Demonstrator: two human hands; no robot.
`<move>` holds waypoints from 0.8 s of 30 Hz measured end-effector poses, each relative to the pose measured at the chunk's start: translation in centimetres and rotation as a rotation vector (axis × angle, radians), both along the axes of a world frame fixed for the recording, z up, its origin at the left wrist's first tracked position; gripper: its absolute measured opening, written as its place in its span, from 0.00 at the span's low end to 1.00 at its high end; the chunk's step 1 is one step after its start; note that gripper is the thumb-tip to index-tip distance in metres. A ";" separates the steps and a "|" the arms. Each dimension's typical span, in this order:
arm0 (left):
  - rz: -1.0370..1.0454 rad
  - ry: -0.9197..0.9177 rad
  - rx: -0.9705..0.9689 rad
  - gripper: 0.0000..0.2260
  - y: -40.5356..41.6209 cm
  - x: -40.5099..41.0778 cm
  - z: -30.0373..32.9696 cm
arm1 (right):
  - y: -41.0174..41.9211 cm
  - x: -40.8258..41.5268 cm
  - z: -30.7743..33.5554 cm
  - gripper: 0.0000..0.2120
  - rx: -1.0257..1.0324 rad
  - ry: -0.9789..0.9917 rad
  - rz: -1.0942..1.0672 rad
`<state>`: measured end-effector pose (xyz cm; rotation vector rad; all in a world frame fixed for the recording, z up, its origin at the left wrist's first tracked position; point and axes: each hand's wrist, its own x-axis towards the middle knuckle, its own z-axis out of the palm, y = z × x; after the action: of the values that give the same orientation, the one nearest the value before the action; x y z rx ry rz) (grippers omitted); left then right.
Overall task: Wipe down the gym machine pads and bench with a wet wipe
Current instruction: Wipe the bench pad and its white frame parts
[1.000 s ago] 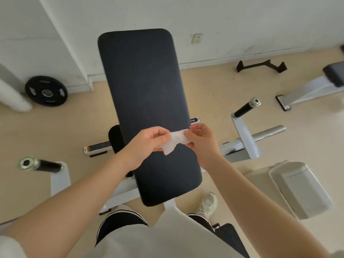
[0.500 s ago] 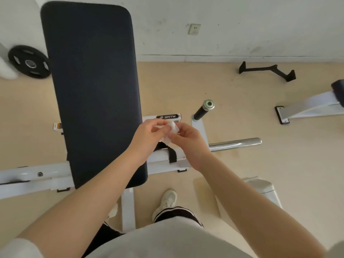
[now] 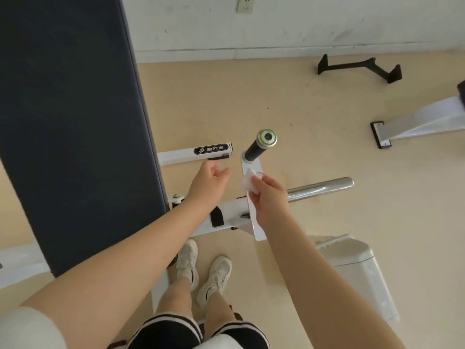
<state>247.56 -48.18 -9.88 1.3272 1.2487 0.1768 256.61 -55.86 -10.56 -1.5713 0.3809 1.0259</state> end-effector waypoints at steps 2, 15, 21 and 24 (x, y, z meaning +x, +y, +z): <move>-0.016 -0.047 -0.065 0.16 1.5 2.3 -0.5 | 0.7 1.9 -1.4 0.04 -0.069 -0.007 -0.120; -0.283 -0.132 -0.127 0.09 5.1 8.1 -2.2 | 5.1 7.0 -4.9 0.07 -0.024 -0.079 -0.104; -0.285 -0.054 -0.163 0.05 5.7 8.3 -1.8 | 2.1 9.0 -1.8 0.10 0.305 -0.071 0.022; -0.221 -0.060 -0.213 0.08 5.3 8.3 -1.6 | 2.8 11.7 -4.7 0.09 0.026 -0.200 0.239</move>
<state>255.90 -42.84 -11.43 1.2543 1.0314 -0.0707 268.34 -53.06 -15.28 -1.7069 0.0427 1.0365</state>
